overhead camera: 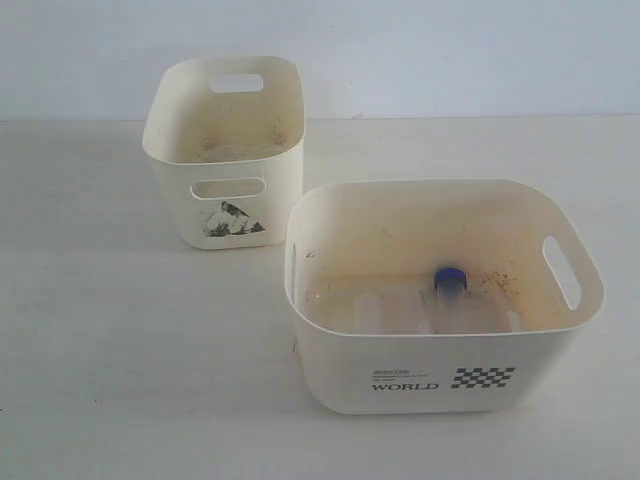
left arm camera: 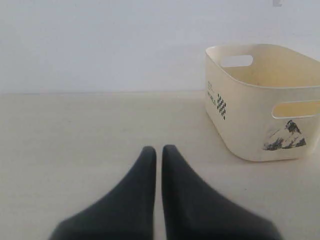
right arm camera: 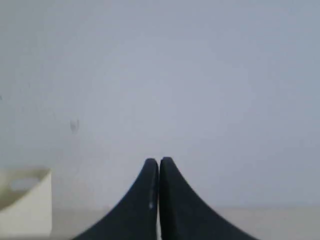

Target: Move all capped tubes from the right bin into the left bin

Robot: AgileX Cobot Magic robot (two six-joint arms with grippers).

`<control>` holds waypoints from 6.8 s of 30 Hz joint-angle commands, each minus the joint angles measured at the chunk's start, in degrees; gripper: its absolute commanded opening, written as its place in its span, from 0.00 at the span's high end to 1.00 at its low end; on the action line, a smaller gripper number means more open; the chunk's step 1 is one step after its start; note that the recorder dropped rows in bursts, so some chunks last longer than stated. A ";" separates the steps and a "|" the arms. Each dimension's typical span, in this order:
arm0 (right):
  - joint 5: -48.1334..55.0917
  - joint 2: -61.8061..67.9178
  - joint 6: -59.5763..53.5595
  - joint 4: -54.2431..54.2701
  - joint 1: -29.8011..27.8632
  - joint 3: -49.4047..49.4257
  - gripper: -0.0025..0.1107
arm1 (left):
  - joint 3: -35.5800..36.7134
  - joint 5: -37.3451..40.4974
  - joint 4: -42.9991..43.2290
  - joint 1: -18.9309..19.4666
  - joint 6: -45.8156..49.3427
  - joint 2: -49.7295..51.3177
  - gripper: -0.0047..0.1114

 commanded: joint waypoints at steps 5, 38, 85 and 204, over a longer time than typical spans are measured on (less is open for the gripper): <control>-34.29 -0.27 3.88 -0.18 -0.44 -0.05 0.98 | -0.21 -0.08 -0.22 0.02 -0.54 0.03 0.92; 49.42 57.51 -3.26 23.15 32.48 -54.63 0.81 | -0.21 0.05 -0.22 0.02 -0.54 0.03 0.92; 57.45 106.44 35.45 -15.65 29.06 -62.93 0.44 | -0.21 0.05 -0.22 0.02 -0.54 0.03 0.92; 44.98 108.35 38.73 -24.27 29.17 -56.78 0.98 | -0.21 0.03 -0.22 0.02 -0.54 0.03 0.92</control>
